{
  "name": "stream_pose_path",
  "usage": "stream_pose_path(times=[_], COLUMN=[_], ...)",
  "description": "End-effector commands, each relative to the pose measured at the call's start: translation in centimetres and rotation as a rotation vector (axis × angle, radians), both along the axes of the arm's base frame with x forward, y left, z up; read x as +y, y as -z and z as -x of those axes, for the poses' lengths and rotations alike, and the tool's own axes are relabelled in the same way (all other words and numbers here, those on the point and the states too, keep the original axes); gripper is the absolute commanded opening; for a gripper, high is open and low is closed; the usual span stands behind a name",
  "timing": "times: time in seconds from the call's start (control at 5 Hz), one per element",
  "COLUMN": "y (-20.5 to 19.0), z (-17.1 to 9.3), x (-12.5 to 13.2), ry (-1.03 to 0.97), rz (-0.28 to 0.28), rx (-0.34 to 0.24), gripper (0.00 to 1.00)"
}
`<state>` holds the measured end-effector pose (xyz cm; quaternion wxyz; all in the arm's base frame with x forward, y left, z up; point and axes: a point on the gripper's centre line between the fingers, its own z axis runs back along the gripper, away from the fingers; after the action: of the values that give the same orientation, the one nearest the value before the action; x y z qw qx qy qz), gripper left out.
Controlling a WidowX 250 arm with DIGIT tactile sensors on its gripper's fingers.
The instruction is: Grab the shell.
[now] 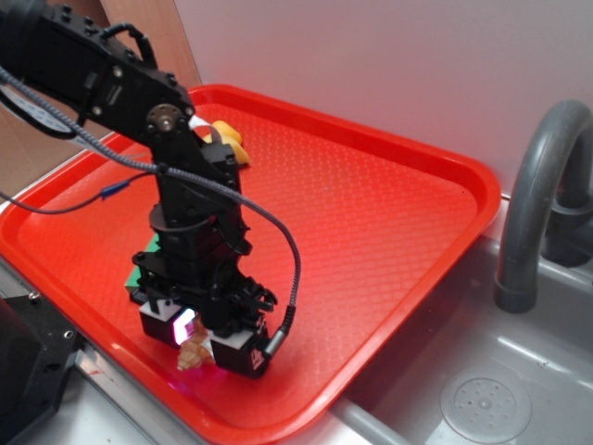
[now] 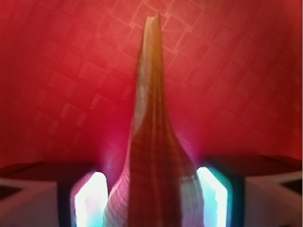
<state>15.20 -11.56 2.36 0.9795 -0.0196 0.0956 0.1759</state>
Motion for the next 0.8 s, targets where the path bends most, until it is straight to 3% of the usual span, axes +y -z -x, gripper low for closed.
stream_pose_path(times=[0.0, 0.2, 0.6], y=[-5.6, -10.7, -20.4], z=[-1.5, -1.2, -0.4], x=[1.1, 5.9, 10.3], ry=[-0.065, -0.265, -0.385], rz=[-0.074, -0.036, -0.03], rx=[-0.089, -0.201, -0.293], gripper=[0.0, 0.0, 0.0])
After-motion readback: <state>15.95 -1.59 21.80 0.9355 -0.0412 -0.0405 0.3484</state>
